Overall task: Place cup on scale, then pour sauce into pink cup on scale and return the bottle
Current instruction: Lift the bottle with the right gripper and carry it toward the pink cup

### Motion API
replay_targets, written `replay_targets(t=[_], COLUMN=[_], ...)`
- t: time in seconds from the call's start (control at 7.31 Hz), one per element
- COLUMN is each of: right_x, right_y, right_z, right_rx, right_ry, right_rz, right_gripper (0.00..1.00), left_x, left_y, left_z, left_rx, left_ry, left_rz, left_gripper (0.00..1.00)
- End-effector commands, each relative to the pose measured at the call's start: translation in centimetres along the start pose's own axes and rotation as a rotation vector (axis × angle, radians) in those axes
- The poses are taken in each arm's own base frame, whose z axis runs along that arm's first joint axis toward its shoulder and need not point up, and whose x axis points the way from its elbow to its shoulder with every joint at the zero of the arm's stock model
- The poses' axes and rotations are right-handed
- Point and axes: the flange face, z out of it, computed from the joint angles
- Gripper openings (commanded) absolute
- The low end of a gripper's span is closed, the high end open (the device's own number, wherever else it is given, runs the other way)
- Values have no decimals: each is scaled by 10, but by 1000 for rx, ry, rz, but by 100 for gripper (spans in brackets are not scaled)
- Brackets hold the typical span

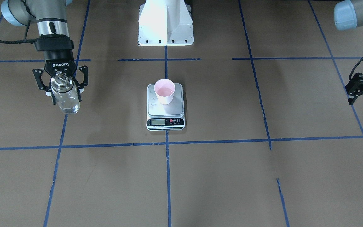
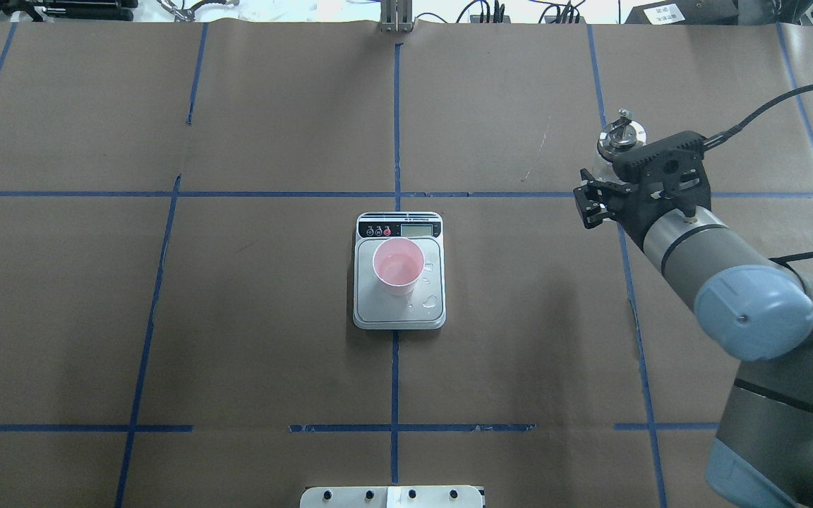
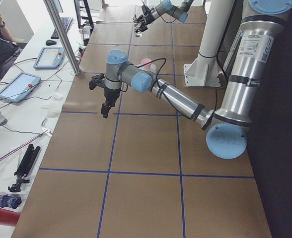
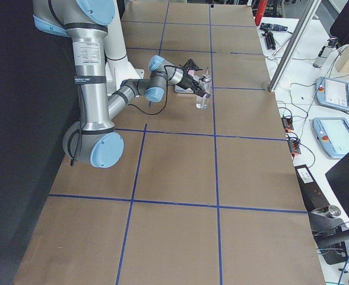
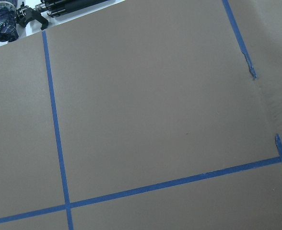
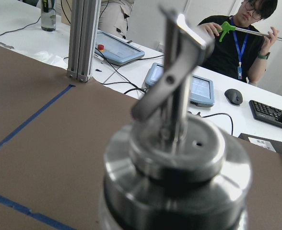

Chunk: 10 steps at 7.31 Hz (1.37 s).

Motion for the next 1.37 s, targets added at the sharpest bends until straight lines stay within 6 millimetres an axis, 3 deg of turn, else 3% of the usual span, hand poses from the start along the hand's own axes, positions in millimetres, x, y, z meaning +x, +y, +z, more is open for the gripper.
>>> replay_targets(t=[0.0, 0.14, 0.27, 0.55, 0.82, 0.96, 1.09, 1.23], right_x=[-85, -103, -106, -115, -115, -123, -134, -138], right_y=[-15, -16, -16, -31, -33, -23, -13, -8], right_z=[14, 21, 21, 17, 16, 12, 8, 6], right_rx=[60, 81, 79, 103, 129, 148, 169, 175], right_ry=[90, 115, 115, 119, 178, 209, 235, 242], right_rz=[-135, -199, -263, -284, -437, -470, -496, -506], right_gripper=[0, 0, 0, 0, 0, 0, 0, 0], left_x=[-15, -43, -86, -166, -194, -203, -204, -212], left_y=[3, 3, 16, 42, 66, 66, 64, 72], left_z=[-2, -11, -11, -6, 22, 25, 21, 18], left_rx=[-1, 9, -5, -38, -101, -91, -73, -33], left_ry=[-9, -32, -45, 41, 42, 38, 36, 70], left_rz=[52, 122, 172, 85, 46, 36, -91, -115], left_gripper=[100, 100, 100, 100, 100, 100, 100, 100])
